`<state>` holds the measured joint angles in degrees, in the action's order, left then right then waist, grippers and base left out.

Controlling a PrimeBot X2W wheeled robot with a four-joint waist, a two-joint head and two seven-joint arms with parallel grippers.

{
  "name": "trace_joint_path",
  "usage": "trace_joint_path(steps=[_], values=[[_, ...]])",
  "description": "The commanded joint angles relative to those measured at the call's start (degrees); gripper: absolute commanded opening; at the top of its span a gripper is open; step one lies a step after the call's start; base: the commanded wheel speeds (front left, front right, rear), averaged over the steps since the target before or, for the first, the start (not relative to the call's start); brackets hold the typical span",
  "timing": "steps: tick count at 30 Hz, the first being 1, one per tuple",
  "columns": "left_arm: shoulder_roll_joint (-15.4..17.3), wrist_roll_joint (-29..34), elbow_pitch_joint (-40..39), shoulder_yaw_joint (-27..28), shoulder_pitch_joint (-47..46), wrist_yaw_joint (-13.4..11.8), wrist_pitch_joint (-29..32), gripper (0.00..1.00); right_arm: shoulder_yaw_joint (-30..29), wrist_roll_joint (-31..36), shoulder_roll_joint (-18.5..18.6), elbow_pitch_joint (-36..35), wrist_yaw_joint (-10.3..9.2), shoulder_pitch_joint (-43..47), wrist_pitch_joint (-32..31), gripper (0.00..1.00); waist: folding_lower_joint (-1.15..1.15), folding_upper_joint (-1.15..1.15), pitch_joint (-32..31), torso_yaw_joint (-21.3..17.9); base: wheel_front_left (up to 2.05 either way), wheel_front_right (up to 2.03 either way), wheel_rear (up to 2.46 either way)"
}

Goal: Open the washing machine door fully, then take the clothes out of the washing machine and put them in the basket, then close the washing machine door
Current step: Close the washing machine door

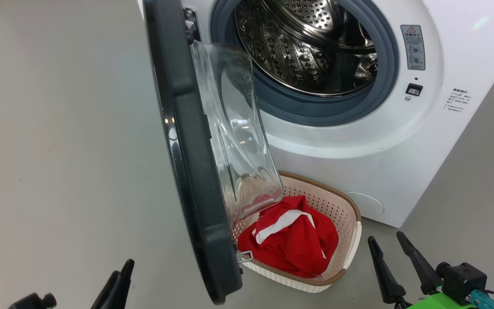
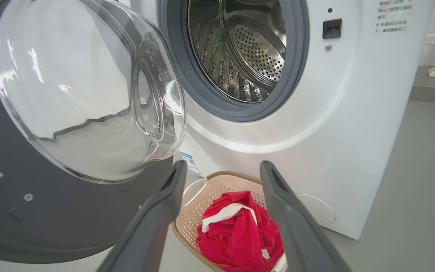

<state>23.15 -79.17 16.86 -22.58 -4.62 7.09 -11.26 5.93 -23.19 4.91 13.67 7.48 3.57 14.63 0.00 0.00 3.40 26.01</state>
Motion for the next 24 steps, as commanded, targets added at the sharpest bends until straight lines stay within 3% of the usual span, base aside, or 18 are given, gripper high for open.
trace_joint_path(steps=[1, 8, 13, 18, 24], values=[[2.00, 0.97, -0.19, 1.27, -1.68, 0.40, -1.89, 1.00, 1.09, 0.09, 0.48, -1.22, 0.01, -1.68, 0.37, 1.00, 0.00, 0.00, -0.10, 0.04, 0.00, 0.00, 0.00], [1.48, 7.19, 2.30, 1.42, -2.26, 0.40, -3.67, 1.00, 0.94, 0.04, 0.56, -1.26, 0.01, -2.00, 0.37, 1.00, 0.00, 0.00, 0.00, 0.17, 0.00, 0.00, 0.00], [-2.19, 20.38, 3.28, 8.18, -1.59, 0.40, -3.72, 1.00, 0.82, 0.05, 0.57, -1.30, 0.01, -2.10, 0.37, 1.00, 0.00, 0.00, 0.00, 0.36, 0.00, 0.00, 0.00], [-6.18, 38.31, 4.23, 15.11, 0.10, 0.40, -3.73, 1.00, 0.95, 0.02, 0.50, -1.26, 0.01, -2.20, 0.37, 1.00, 0.00, 0.00, -0.18, 0.26, 0.00, 0.00, 0.00], [-12.65, 54.64, 3.20, 23.55, 1.37, 0.40, -3.73, 1.00, 0.96, 0.02, 0.55, -1.26, 0.01, -2.27, 0.37, 1.00, 0.00, 0.00, -0.39, 0.22, 0.00, 0.00, 0.00]])
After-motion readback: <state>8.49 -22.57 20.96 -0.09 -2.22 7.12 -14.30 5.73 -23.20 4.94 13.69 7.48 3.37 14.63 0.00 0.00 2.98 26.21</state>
